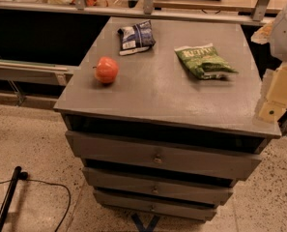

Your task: Pick green jalapeno chip bag

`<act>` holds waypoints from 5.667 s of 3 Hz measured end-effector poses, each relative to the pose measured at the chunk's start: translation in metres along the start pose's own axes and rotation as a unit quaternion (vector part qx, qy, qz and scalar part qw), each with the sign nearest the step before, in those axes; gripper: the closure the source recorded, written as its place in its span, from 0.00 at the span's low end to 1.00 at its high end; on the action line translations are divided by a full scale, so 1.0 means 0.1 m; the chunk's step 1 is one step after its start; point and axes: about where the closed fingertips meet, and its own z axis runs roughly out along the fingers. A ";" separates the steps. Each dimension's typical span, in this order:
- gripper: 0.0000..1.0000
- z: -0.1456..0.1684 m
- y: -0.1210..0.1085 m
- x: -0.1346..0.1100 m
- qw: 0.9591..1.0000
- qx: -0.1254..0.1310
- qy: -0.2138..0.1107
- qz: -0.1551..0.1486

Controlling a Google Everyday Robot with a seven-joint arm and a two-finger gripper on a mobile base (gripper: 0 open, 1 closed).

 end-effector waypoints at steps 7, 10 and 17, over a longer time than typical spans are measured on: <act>0.00 1.01 -1.34 0.76 0.949 0.054 -0.190 0.247; 0.00 1.31 -1.44 0.67 0.923 0.051 -0.254 0.285; 0.23 1.98 -1.91 0.34 0.916 0.073 -0.282 0.277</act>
Offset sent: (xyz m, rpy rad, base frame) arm 0.0579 -0.0123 0.0077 0.2482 -0.0746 -0.0941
